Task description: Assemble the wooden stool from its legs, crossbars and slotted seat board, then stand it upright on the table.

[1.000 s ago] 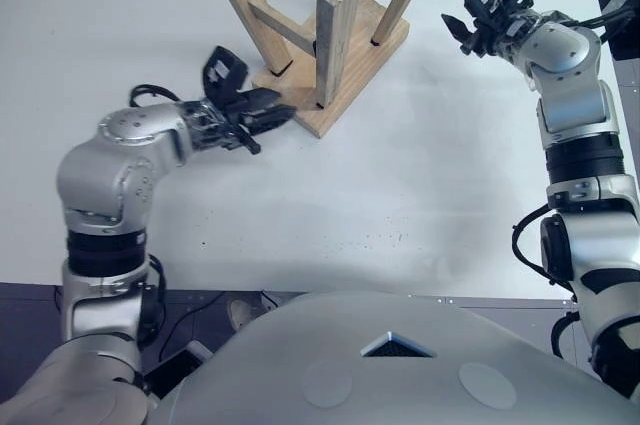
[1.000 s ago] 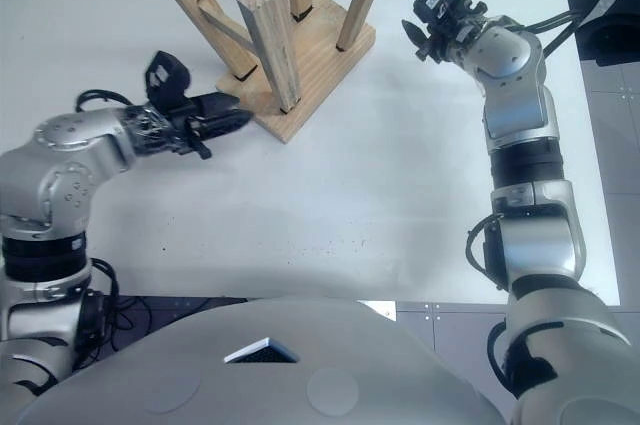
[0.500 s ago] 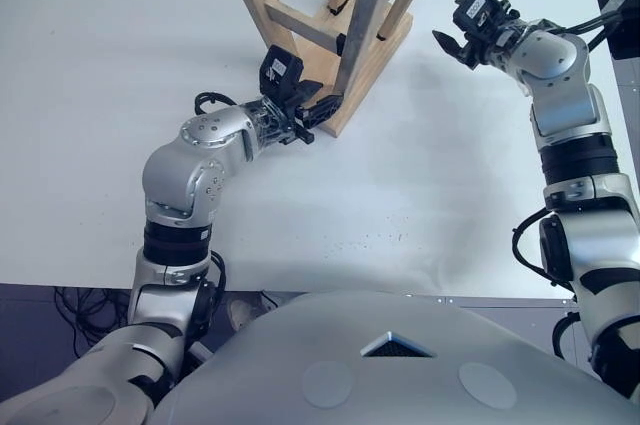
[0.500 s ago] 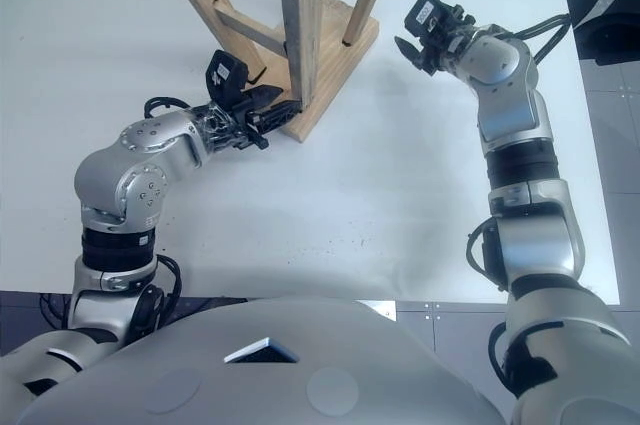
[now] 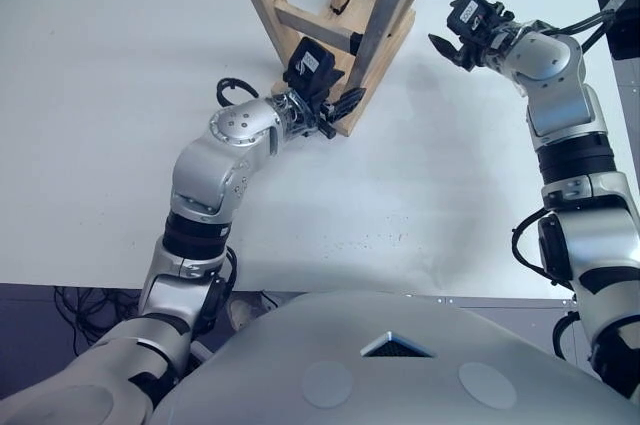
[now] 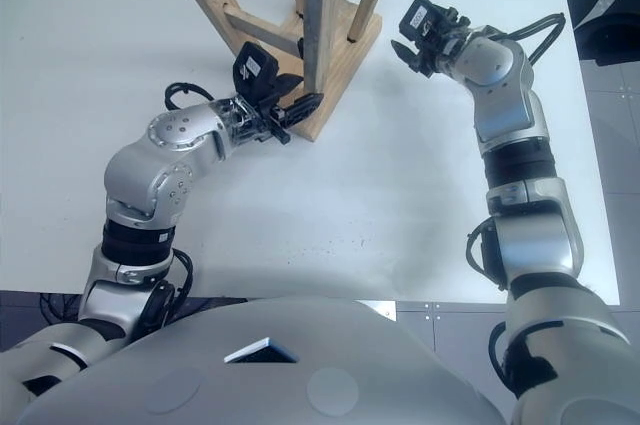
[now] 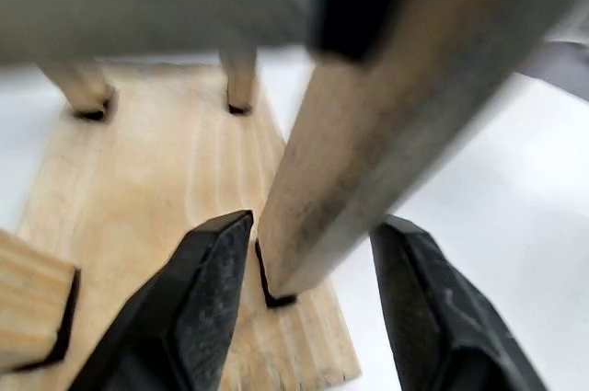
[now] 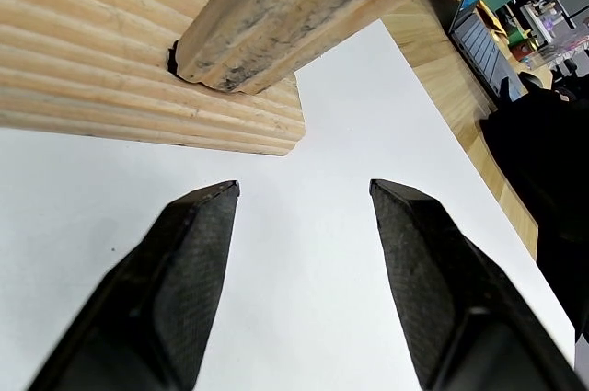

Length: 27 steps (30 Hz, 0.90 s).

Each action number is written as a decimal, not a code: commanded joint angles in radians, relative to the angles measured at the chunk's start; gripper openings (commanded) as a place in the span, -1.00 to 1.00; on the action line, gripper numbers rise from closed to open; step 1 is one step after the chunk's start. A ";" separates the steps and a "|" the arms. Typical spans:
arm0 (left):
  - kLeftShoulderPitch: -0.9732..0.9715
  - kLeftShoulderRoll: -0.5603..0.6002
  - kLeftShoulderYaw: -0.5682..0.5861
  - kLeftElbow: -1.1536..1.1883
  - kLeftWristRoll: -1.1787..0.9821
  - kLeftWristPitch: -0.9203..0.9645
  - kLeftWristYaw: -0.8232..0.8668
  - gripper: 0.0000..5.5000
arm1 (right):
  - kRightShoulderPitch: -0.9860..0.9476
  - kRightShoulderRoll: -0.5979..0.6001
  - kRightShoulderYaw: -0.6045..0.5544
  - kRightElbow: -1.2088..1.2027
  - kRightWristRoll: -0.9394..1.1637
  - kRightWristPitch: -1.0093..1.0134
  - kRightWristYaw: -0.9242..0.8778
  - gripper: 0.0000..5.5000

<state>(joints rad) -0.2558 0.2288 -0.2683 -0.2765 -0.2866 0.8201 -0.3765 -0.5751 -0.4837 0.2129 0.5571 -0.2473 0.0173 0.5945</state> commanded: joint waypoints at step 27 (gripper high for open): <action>0.007 0.316 0.261 0.335 -0.252 -0.310 -0.752 -0.64 | -0.112 -0.149 -0.149 0.000 0.542 0.455 0.785 0.53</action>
<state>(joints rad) -0.2324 0.5221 -0.0052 0.0570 -0.5015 0.4856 -1.0711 -0.6178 -0.6428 0.0799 0.5018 0.2732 0.4056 1.3764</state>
